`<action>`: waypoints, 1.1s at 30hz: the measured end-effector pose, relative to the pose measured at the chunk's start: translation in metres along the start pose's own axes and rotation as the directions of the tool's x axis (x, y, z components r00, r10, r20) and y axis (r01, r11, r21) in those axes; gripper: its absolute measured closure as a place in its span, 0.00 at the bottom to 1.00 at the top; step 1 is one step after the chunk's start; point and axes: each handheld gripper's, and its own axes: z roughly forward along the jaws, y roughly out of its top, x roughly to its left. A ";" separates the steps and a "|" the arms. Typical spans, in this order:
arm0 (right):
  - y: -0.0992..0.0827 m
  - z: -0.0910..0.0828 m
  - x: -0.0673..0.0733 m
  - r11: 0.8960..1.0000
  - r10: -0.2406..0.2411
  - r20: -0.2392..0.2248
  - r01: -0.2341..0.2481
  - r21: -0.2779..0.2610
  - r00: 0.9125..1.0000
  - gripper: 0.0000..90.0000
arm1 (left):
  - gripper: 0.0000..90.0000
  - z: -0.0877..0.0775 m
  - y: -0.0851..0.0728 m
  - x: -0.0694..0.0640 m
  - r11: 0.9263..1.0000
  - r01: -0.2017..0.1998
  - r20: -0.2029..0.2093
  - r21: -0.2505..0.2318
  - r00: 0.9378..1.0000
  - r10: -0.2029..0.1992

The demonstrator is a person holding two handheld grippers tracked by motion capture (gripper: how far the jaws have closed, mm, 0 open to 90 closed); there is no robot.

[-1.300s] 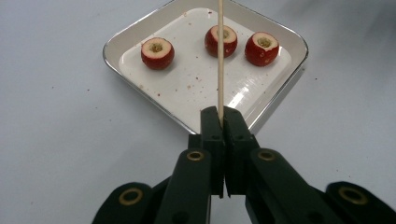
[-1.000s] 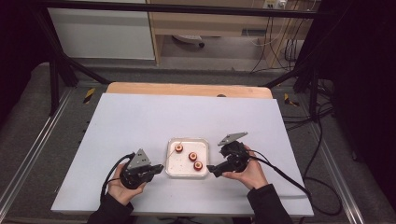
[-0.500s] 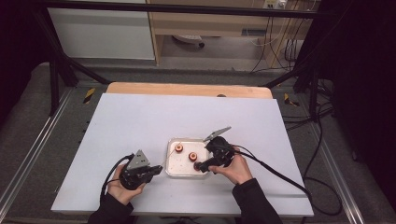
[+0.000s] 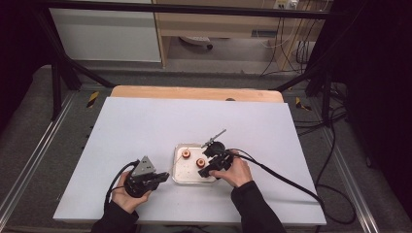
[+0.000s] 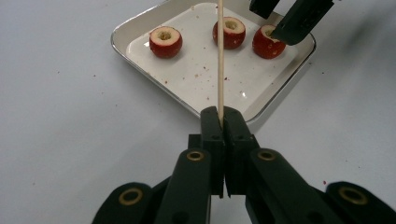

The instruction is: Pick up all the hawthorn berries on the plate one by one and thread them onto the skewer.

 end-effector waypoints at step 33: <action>0.001 -0.020 -0.004 0.994 0.081 -0.056 -0.085 -0.062 0.995 0.66 | 0.98 -0.001 0.001 -0.002 1.000 0.002 -0.006 -0.012 1.000 -0.002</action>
